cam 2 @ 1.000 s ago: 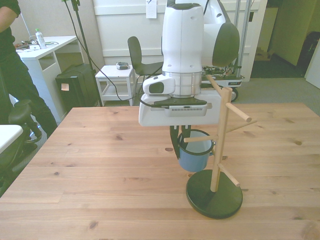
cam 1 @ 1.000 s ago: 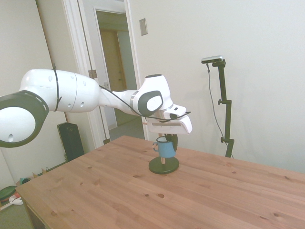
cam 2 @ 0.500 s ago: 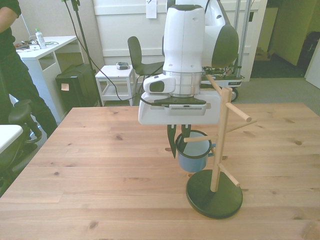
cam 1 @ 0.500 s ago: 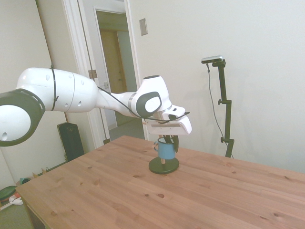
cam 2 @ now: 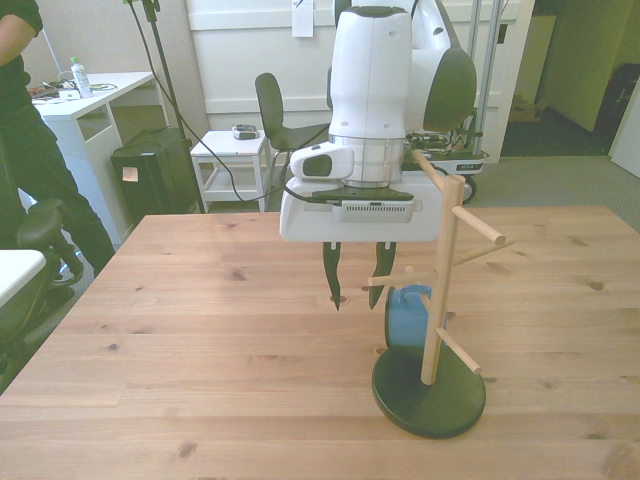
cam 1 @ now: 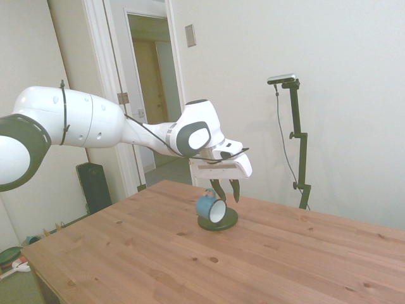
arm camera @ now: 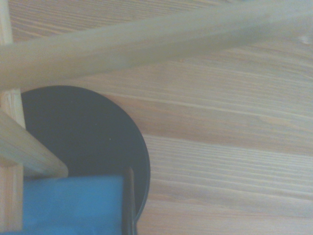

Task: Hang the mug

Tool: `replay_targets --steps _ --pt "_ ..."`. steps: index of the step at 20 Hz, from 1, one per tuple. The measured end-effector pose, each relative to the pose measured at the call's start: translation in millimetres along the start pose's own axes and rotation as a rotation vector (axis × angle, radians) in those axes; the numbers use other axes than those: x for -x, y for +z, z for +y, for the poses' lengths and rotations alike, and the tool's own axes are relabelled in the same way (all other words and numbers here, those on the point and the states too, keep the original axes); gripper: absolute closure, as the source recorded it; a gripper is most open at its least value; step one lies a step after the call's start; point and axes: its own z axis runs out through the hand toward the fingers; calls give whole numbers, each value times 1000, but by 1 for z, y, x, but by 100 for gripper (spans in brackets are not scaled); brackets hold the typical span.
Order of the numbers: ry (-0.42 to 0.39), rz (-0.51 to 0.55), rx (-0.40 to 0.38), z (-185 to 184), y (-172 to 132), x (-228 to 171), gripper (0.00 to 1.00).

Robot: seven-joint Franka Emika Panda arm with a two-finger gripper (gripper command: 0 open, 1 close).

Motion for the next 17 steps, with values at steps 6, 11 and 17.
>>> replay_targets --steps 6,11,17 --pt "5 28 -21 15 -14 13 0" --pt "37 54 -36 54 -30 31 0" --pt "25 62 -69 122 -44 83 0"
